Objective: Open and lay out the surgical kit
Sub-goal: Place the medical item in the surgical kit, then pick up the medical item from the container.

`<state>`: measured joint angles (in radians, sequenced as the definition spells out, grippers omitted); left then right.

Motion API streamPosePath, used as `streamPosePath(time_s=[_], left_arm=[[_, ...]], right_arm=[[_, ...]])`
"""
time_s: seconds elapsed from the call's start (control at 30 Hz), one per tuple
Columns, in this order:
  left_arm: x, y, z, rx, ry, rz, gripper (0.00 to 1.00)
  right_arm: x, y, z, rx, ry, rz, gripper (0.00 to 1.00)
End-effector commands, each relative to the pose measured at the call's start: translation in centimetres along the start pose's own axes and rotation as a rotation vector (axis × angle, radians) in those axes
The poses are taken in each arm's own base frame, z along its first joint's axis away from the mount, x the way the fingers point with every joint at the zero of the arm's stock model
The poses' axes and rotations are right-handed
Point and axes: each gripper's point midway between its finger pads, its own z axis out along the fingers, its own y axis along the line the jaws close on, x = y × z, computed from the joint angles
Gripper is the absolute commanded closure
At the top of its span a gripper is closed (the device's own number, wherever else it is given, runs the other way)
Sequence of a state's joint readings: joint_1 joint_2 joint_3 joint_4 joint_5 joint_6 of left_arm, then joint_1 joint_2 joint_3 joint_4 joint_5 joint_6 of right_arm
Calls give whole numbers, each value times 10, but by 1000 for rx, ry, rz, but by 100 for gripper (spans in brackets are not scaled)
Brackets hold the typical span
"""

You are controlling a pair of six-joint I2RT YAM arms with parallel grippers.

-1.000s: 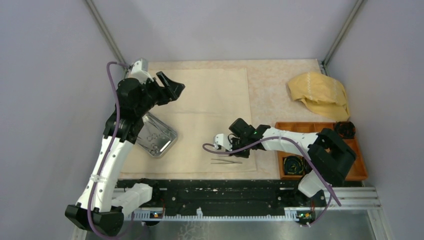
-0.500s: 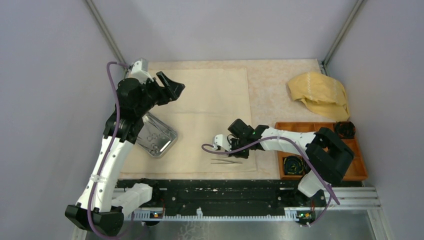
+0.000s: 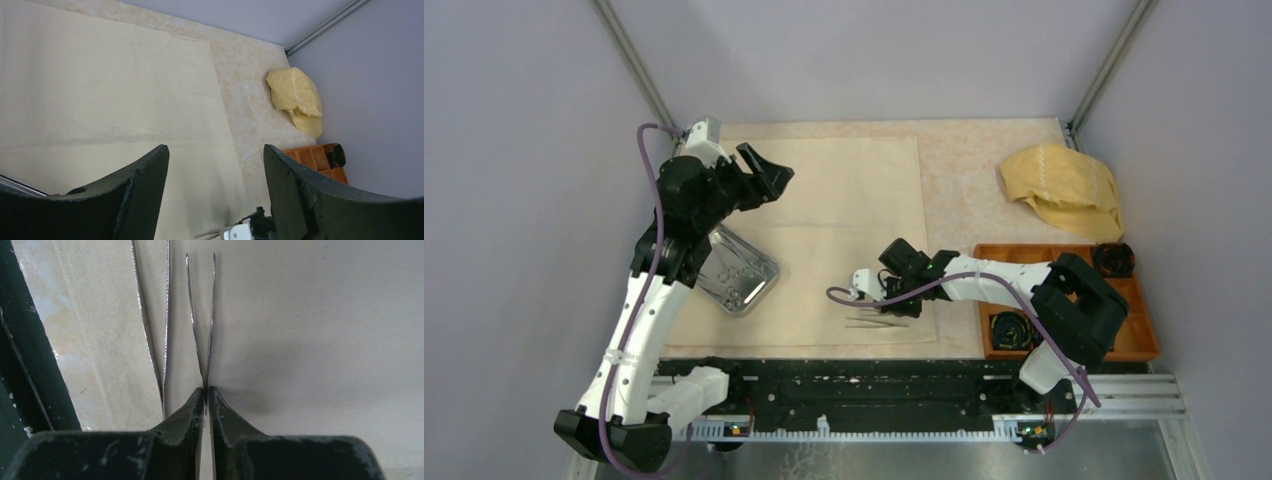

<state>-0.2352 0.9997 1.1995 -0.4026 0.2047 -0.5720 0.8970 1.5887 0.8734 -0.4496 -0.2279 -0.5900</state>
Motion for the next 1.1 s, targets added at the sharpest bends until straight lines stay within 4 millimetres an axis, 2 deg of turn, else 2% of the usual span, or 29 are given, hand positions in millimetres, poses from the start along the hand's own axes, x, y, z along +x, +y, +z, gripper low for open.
streamPosePath(time_s=[0.0,0.17,0.33,0.37,0.4,0.53,0.67,0.73,0.83,0.93,1.07], left_arm=[[-7,-6,-3,28,-34,10,24],[-4,-2,-2,14,-25,11,22],[13,20,-8,-86,21,9,16],[19,29,-11,-124,37,8,10],[26,39,-14,-168,55,6,8],[68,93,-38,-438,168,-32,7],[107,143,-66,-703,261,-68,4],[125,162,-74,-801,307,-92,3],[144,186,-81,-946,361,-164,2],[159,205,-77,-986,401,-263,2],[158,237,-73,-1064,346,-449,6]], right_arm=[[-18,-9,-6,43,-37,-12,88],[-24,-14,-19,73,-41,6,72],[-42,-21,-48,135,-97,51,61],[-47,-22,-55,146,-120,67,60],[-54,-22,-63,157,-148,81,58],[-71,-21,-87,192,-262,164,53],[-82,-18,-98,195,-340,224,50],[-87,-19,-100,194,-368,254,48],[-91,-21,-102,199,-392,280,46],[-91,-24,-103,207,-399,282,44],[-88,-27,-105,211,-405,284,43]])
